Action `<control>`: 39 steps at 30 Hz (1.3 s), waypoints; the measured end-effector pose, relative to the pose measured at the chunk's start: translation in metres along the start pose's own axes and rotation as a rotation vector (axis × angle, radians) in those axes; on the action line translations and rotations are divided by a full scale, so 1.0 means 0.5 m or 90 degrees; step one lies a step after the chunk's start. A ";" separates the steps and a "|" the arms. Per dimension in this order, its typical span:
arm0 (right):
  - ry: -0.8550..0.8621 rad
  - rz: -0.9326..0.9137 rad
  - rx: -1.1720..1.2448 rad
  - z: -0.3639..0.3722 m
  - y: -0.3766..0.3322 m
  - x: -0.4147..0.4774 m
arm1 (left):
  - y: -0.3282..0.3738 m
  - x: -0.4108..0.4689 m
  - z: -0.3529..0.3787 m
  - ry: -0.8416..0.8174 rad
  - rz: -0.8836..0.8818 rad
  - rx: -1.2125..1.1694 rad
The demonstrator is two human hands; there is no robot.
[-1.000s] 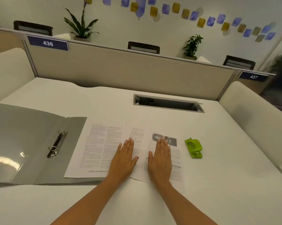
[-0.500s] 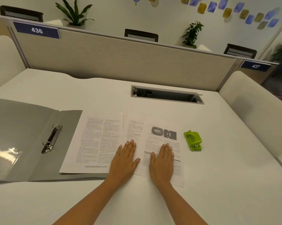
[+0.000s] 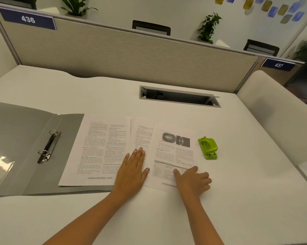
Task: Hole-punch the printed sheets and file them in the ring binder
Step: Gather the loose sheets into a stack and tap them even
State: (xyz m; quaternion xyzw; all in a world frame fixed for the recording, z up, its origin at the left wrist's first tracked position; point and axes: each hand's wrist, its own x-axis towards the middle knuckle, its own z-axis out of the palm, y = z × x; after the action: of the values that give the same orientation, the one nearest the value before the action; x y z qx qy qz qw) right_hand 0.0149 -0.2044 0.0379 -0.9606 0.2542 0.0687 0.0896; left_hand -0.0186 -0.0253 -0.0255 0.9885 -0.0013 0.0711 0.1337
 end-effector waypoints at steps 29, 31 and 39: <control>0.054 -0.032 0.339 -0.052 -0.007 0.012 | -0.005 -0.006 -0.003 0.026 -0.010 -0.093; 0.087 -0.054 0.389 -0.063 -0.004 0.010 | -0.004 -0.008 -0.011 0.035 -0.019 -0.152; 0.077 -0.121 0.644 -0.123 0.001 0.006 | 0.005 0.014 -0.106 -0.029 -0.216 -0.696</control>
State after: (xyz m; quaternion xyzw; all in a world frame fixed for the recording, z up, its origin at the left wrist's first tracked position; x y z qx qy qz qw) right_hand 0.0228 -0.2189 0.0972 -0.8183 0.1722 -0.1268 0.5336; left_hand -0.0194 -0.0134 0.0269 0.7636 0.1176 0.0160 0.6347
